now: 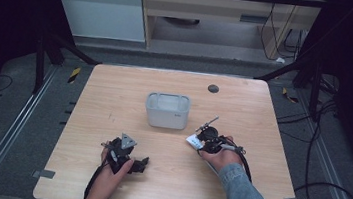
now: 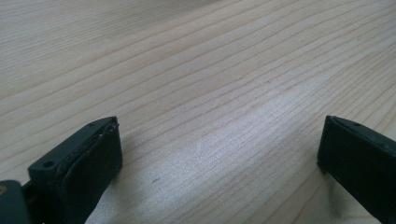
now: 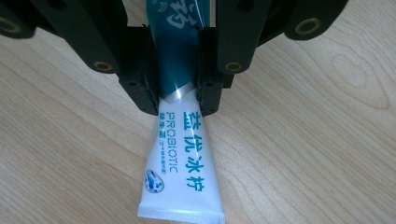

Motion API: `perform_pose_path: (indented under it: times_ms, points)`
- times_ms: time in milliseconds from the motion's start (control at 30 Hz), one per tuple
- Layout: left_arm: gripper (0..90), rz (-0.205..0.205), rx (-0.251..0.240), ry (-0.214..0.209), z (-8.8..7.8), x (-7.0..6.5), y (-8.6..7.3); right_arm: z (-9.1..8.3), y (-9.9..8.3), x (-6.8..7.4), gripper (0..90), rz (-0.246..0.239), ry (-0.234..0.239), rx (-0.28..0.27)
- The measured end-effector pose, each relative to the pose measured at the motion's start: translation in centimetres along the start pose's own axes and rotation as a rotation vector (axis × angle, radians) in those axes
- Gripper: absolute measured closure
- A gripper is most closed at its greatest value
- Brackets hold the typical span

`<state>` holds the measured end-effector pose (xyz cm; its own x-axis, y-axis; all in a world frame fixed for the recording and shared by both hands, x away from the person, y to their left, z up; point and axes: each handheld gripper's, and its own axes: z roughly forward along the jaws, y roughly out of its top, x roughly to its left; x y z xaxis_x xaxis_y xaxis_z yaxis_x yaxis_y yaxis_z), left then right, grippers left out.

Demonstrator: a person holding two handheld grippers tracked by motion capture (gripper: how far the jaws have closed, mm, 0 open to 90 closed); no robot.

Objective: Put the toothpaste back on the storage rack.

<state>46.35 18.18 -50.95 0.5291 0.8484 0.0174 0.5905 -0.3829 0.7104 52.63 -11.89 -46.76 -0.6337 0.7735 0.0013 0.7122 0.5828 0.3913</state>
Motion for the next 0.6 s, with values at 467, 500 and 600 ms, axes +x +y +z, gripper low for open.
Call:
perform_pose_path:
  times_ms: [467, 500, 600]
  points:
    - [0.0, 0.0, 0.0, 0.0, 0.0, 0.0, 0.0, -0.9, -0.4, -0.4, 78.2, 0.014, -0.006, -0.013]
    - [0.0, 0.0, 0.0, 0.0, 0.0, 0.0, 0.0, -1.3, -0.5, -0.4, 78.3, 0.017, -0.002, -0.022]
    - [0.0, 0.0, 0.0, 0.0, 0.0, 0.0, 0.0, -1.8, -0.5, -0.5, 78.4, 0.012, -0.006, -0.026]
